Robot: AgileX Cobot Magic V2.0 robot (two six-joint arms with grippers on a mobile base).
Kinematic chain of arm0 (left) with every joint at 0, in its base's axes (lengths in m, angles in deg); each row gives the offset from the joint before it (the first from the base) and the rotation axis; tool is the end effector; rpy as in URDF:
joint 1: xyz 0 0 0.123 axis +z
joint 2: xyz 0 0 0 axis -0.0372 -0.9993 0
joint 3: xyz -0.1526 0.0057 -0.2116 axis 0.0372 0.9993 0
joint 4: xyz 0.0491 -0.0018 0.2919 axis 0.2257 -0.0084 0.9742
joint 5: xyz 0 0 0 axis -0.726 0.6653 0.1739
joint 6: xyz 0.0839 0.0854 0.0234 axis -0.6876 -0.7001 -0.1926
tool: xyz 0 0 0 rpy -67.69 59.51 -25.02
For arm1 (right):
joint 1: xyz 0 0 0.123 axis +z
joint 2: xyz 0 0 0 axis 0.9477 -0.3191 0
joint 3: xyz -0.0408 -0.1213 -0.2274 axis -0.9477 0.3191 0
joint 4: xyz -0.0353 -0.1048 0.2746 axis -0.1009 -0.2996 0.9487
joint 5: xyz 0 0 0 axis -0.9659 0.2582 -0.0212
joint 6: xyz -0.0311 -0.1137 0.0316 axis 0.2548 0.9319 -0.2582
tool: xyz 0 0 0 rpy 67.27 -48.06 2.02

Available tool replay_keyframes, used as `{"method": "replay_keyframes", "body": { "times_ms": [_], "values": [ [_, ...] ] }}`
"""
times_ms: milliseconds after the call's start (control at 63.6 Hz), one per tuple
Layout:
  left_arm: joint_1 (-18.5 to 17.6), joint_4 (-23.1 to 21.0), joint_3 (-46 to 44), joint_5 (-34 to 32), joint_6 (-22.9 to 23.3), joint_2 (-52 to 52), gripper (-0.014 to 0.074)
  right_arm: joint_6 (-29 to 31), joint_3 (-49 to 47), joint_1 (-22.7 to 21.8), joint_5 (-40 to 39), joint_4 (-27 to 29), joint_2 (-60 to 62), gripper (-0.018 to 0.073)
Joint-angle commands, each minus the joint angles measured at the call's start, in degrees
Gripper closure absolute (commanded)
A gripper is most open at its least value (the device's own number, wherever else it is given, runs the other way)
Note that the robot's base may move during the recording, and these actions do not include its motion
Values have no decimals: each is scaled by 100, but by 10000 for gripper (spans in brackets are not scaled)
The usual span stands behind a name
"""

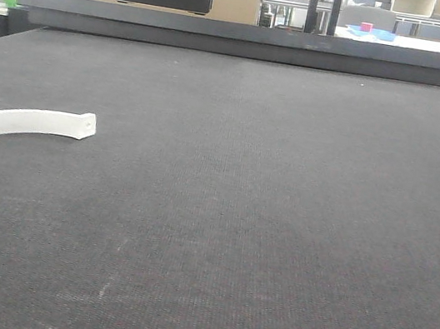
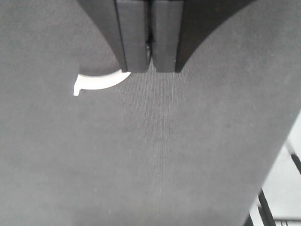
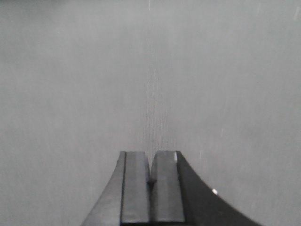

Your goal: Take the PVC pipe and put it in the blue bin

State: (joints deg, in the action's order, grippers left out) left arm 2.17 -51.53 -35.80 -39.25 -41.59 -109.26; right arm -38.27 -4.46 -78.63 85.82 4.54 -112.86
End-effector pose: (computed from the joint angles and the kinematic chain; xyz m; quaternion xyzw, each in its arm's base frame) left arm 0.2525 -0.0011 0.3164 0.0159 0.8551 0.0038 0.5182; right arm 0.2413 -0.0219 0.2886 0.0715 0.8578 0.0193 0.5086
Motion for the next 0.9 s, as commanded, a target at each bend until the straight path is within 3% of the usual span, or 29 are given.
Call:
{"method": "replay_keyframes", "body": {
  "times_ms": [0,346,424,566,707,880],
  "values": [
    [6,-30,-33,-45,41,-111,707,32,-52,-10,11,-22,-238,727],
    [6,-625,-33,257,41,-125,707,32,-52,-10,-63,425,-457,727],
    [6,-614,-33,512,41,-125,707,32,-109,-10,239,425,-540,727],
    [6,-614,-33,629,41,-125,707,18,-694,-10,1602,276,-935,705],
    [6,-614,-33,629,41,-125,707,-827,-1426,-10,2476,-39,-1448,705],
    [6,-614,-33,629,41,-125,707,-1482,-1827,259,2813,-401,-2096,705]
  ]
}}
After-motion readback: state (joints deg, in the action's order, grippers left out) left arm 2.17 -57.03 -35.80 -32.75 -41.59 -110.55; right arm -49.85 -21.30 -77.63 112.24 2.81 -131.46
